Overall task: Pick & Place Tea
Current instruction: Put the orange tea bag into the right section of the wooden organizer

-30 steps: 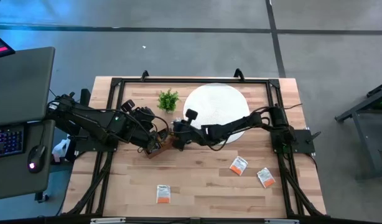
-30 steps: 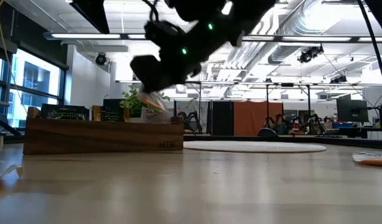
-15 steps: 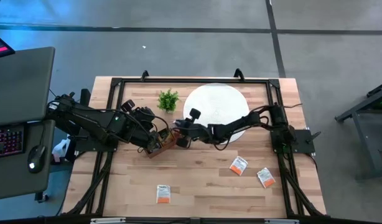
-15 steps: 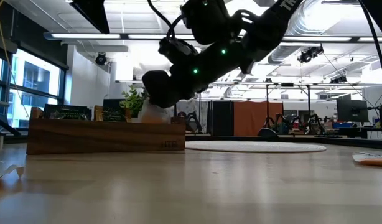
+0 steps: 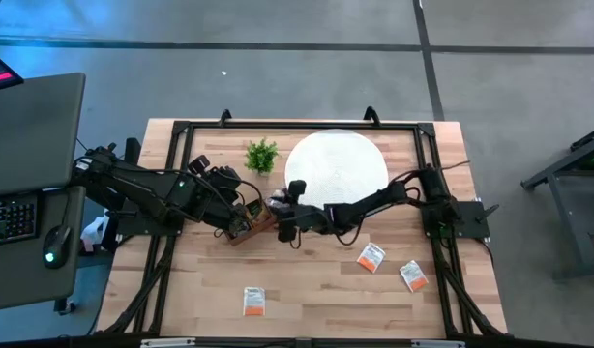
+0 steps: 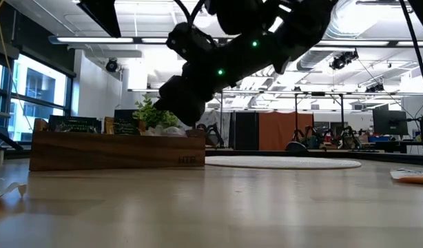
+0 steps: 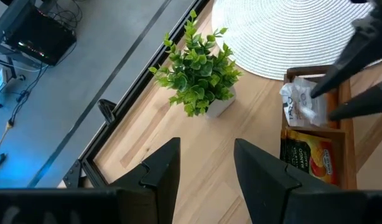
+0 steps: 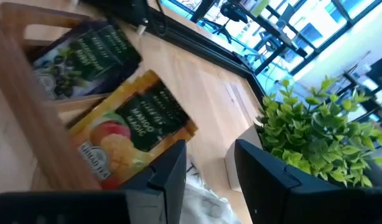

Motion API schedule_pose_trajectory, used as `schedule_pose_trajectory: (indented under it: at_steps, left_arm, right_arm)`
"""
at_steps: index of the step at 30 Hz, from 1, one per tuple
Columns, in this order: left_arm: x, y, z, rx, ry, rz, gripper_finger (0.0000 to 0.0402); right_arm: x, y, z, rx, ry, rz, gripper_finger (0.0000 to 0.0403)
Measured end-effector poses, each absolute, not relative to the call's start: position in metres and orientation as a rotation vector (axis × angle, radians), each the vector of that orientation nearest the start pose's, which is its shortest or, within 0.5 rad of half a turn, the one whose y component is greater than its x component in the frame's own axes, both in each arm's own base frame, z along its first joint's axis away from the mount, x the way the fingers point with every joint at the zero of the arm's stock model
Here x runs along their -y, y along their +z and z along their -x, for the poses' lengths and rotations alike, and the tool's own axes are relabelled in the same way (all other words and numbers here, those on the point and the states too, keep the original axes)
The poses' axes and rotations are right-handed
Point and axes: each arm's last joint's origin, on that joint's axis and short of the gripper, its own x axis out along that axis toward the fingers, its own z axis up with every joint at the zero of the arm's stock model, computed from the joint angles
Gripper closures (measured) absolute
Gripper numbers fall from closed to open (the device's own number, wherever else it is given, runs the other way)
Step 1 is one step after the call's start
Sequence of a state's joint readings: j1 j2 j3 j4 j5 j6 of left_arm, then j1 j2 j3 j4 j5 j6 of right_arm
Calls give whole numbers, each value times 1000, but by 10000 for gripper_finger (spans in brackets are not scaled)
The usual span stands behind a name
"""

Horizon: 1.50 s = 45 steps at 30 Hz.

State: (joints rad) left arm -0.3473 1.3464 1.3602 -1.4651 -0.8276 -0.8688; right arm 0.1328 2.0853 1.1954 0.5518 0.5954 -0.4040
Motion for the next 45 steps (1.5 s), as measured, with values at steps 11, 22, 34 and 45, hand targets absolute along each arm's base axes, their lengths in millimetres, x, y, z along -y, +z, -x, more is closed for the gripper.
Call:
schedule_pose_trajectory:
  at_steps: [11, 22, 34, 45]
  left_arm:
    - [53, 337, -210, -910, 840, -58, 254]
    - [53, 337, -210, -915, 837, -55, 254]
    - [54, 338, -211, -897, 849, -29, 254]
    - [53, 338, -210, -880, 868, -56, 254]
  right_arm:
    - [-57, 165, -429, -445, -372, 672, 269]
    - [-91, 255, -327, -799, -100, 163, 269]
    - [-121, 238, -241, -1418, -487, -303, 269]
    - [-126, 210, -253, -1497, -586, -328, 269]
